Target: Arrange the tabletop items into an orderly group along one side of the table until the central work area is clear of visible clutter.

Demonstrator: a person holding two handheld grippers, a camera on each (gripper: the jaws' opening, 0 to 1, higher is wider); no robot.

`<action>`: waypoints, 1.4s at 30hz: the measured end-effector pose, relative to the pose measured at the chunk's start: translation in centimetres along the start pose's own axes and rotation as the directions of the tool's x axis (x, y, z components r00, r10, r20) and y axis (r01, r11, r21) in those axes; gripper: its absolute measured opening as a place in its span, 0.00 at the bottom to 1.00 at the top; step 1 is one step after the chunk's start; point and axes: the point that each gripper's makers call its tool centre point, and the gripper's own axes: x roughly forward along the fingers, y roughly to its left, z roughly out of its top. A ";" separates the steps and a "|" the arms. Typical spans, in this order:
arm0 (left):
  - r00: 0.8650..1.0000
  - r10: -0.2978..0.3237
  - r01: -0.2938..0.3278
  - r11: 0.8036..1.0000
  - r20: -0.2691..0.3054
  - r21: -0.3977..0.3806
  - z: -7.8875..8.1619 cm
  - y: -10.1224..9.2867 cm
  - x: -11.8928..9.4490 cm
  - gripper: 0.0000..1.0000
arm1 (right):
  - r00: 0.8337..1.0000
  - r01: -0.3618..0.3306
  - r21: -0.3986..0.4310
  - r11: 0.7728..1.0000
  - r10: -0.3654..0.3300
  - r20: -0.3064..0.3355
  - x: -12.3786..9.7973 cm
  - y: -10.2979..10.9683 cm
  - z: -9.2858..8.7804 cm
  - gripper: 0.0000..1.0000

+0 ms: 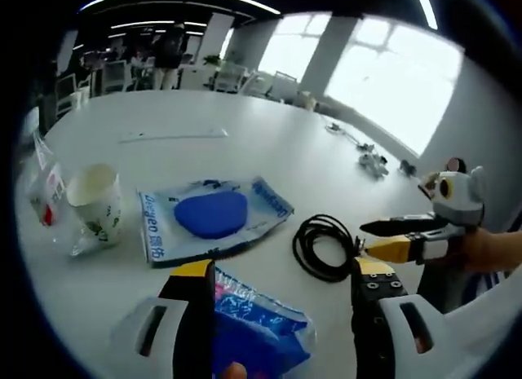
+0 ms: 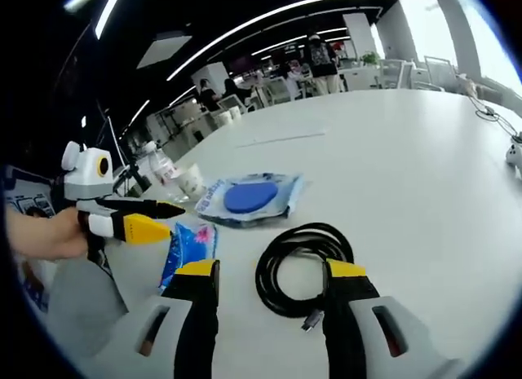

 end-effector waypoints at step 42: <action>0.987 0.083 -0.075 0.995 -0.138 0.065 -3.2 7.8 -1.1 0.63 | 0.956 -0.153 0.294 0.943 0.216 -0.196 1.9 12.7 -7.5 0.41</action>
